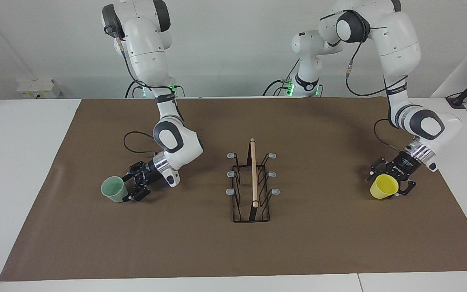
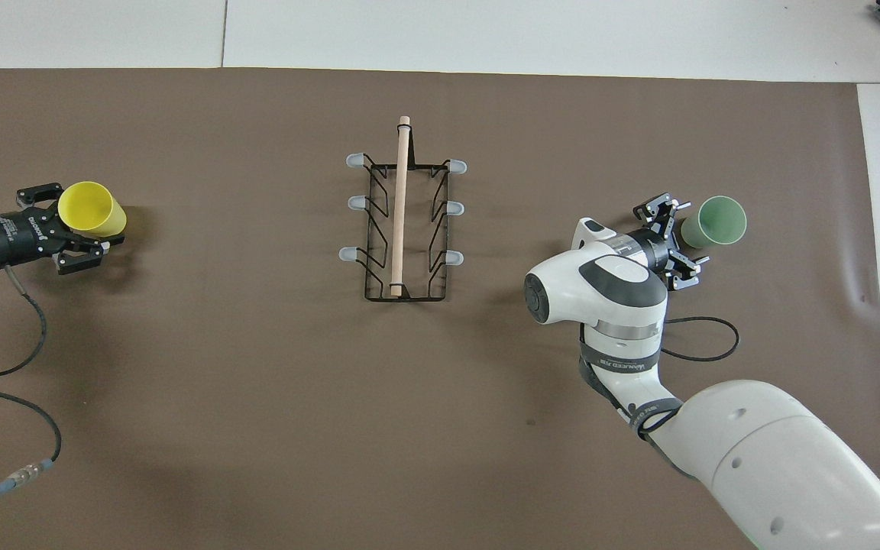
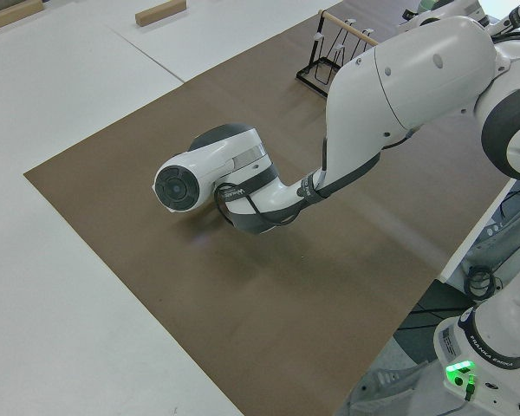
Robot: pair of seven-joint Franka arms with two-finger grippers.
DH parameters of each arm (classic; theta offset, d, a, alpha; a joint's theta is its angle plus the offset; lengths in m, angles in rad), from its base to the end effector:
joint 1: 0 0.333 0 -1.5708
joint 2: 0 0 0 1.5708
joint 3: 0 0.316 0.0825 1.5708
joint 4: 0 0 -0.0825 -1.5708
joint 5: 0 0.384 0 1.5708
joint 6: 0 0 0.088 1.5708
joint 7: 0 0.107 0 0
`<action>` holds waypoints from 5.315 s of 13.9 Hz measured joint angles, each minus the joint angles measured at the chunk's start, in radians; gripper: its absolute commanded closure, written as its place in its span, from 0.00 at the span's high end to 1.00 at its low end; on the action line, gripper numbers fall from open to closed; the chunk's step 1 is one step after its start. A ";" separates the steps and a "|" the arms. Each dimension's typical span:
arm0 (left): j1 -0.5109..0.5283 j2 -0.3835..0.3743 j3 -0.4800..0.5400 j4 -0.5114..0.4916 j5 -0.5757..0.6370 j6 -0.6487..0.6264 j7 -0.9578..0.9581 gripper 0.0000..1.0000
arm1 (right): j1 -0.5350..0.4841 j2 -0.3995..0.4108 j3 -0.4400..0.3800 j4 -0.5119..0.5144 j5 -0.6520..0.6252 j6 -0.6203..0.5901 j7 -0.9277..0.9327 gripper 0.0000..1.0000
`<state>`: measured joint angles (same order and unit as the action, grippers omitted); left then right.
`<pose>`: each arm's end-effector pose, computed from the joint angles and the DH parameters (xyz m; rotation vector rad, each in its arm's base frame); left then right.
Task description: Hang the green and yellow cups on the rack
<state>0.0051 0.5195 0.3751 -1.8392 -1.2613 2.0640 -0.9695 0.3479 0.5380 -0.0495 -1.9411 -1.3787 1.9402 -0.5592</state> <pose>0.6161 0.1741 0.2616 1.1706 2.0400 -0.5067 0.5914 0.1131 0.2090 1.2435 1.5812 -0.6661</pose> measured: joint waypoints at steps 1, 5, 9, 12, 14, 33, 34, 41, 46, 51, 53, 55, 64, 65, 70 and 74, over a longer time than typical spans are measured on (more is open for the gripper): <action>-0.004 0.000 0.000 0.000 0.000 0.004 0.000 0.16 | 0.000 0.000 0.000 -0.006 -0.003 0.000 0.000 1.00; -0.021 -0.007 0.000 0.005 0.000 0.029 0.011 0.00 | -0.001 0.000 -0.001 -0.023 -0.031 0.000 0.001 1.00; -0.064 -0.020 -0.001 0.068 0.022 0.107 0.018 0.00 | -0.002 0.000 -0.006 -0.035 -0.056 0.000 0.002 1.00; -0.071 -0.027 -0.001 0.130 0.103 0.109 0.016 0.00 | -0.005 0.000 -0.008 -0.038 -0.069 0.000 0.005 1.00; -0.082 -0.044 -0.002 0.136 0.144 0.111 0.016 0.00 | -0.015 0.000 -0.009 -0.039 -0.083 0.000 0.006 1.00; -0.105 -0.451 -0.445 0.039 1.151 0.126 -0.262 0.00 | -0.048 -0.001 -0.009 -0.047 -0.135 0.027 0.046 0.54; -0.106 -0.454 -0.489 0.032 1.240 0.142 -0.333 0.00 | -0.049 -0.001 -0.009 -0.047 -0.135 0.027 0.046 0.54; -0.107 -0.474 -0.725 -0.070 1.763 0.217 -0.632 0.00 | -0.051 -0.087 -0.008 -0.037 -0.060 0.086 0.018 0.47; -0.107 -0.490 -0.844 -0.167 2.161 0.219 -0.953 0.00 | -0.082 -0.247 -0.008 -0.026 0.298 0.205 -0.179 0.47; -0.108 -0.489 -0.901 -0.229 2.406 0.221 -1.048 0.00 | -0.078 -0.387 0.003 0.026 0.800 0.205 -0.331 0.47; -0.109 -0.488 -0.929 -0.248 2.501 0.219 -1.109 0.00 | -0.078 -0.417 0.003 0.044 0.954 0.205 -0.363 0.47; -0.109 -0.486 -0.954 -0.268 2.561 0.212 -1.148 0.00 | -0.078 -0.435 0.003 0.056 1.061 0.205 -0.368 0.47; -0.121 -0.412 -1.032 -0.297 2.803 0.006 -1.377 0.00 | -0.076 -0.493 0.010 0.067 1.557 0.260 -0.374 0.47; -0.124 -0.401 -1.038 -0.297 2.824 -0.022 -1.404 0.00 | -0.076 -0.496 0.014 0.068 1.623 0.280 -0.384 0.47; -0.129 -0.360 -1.038 -0.272 2.847 -0.057 -1.447 0.00 | -0.076 -0.500 0.017 0.067 2.052 0.352 -0.563 0.47; -0.129 -0.339 -1.041 -0.259 2.848 -0.060 -1.451 0.00 | -0.058 -0.504 0.018 0.057 2.322 0.403 -0.664 0.47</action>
<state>-0.1238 0.1806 -0.6656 -2.0984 1.5865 2.0036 -2.4209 0.2902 0.0342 -0.0317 -1.8843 0.9437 2.3433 -1.2233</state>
